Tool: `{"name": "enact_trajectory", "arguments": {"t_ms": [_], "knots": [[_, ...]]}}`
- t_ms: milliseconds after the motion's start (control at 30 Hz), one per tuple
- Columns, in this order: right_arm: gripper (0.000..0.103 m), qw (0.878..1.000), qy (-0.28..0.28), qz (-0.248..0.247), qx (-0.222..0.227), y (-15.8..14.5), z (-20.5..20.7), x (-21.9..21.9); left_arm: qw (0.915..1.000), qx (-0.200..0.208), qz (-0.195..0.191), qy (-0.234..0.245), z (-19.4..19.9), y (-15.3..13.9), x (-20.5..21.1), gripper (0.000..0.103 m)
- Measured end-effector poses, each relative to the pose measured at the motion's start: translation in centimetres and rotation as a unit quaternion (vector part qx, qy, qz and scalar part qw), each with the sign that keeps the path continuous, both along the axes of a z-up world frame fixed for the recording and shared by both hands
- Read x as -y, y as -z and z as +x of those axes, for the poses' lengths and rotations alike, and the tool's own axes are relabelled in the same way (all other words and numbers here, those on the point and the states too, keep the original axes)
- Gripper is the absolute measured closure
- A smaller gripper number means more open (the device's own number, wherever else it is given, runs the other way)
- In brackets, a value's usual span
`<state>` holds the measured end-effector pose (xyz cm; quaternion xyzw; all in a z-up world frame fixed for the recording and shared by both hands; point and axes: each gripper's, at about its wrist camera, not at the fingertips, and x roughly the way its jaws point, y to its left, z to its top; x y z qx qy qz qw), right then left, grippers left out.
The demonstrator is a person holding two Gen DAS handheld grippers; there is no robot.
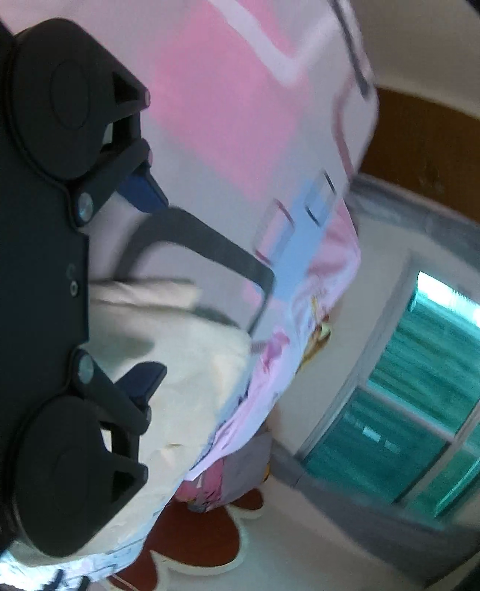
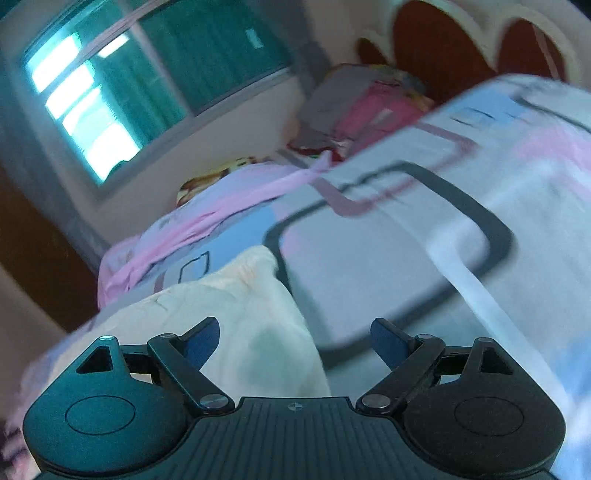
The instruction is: Fold large clothes
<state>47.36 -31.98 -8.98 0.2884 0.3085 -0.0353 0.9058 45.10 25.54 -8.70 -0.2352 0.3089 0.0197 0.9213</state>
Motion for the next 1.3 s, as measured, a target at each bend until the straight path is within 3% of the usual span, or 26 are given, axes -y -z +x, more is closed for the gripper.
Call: {"name": "enact_trajectory", "arguments": {"t_ms": [33,67,100,200,267,367,500,633,733,900,1000,1100,1167,1233,1300], "knots": [[0.021,1.000,-0.008,-0.006,0.003,-0.3,-0.8,-0.7,0.9999,0.001,-0.002,-0.016,-1.0,-0.1,0.2,0.020],[0.041,1.000,-0.023,-0.017,0.004,-0.6,-1.2,-1.6,0.9996,0.006,-0.006,-0.028,-1.8,-0.4,0.8,0.020],[0.051,0.998,-0.044,-0.036,0.006,-1.0,-1.3,-3.1,0.9994,0.014,-0.005,-0.030,-2.3,-0.8,1.6,0.024],[0.052,0.992,-0.099,-0.061,0.041,-2.5,-1.0,-7.4,0.9986,0.048,0.022,-0.006,-2.4,-2.3,5.7,0.025],[0.052,0.985,-0.135,-0.088,0.061,-3.4,0.1,-11.0,0.9959,0.059,0.052,0.045,-0.5,-3.3,9.5,0.025],[0.052,0.971,-0.184,-0.132,0.081,-4.4,2.8,-16.3,0.9842,0.062,0.107,0.127,3.2,-4.4,15.7,0.023],[0.052,0.959,-0.205,-0.185,0.070,-2.8,7.1,-20.9,0.9705,0.068,0.157,0.170,8.1,-3.9,21.3,0.022],[0.052,0.954,-0.214,-0.211,0.015,1.5,9.9,-21.9,0.9654,0.013,0.178,0.191,11.3,-0.5,23.9,0.018],[0.052,0.951,-0.219,-0.218,0.004,3.6,10.2,-21.4,0.9634,0.001,0.188,0.191,11.8,1.5,24.3,0.015],[0.052,0.948,-0.225,-0.227,-0.011,4.8,10.9,-21.8,0.9617,-0.011,0.196,0.191,12.1,2.4,24.7,0.014],[0.051,0.953,-0.220,-0.206,-0.004,2.4,10.5,-20.5,0.9641,-0.010,0.185,0.190,11.3,0.9,23.5,0.016],[0.051,0.959,-0.207,-0.191,0.036,-0.3,7.3,-18.1,0.9698,0.039,0.174,0.166,7.0,-1.0,20.8,0.011],[0.051,0.958,-0.209,-0.192,0.046,-0.7,5.5,-17.1,0.9706,0.050,0.180,0.152,4.9,-1.3,19.8,0.012],[0.051,0.955,-0.206,-0.208,0.035,0.1,4.8,-17.2,0.9699,0.040,0.196,0.139,4.1,-0.7,19.4,0.017],[0.052,0.954,-0.198,-0.226,-0.013,2.2,5.6,-17.1,0.9710,0.026,0.203,0.124,4.4,0.5,19.0,0.016]]}}
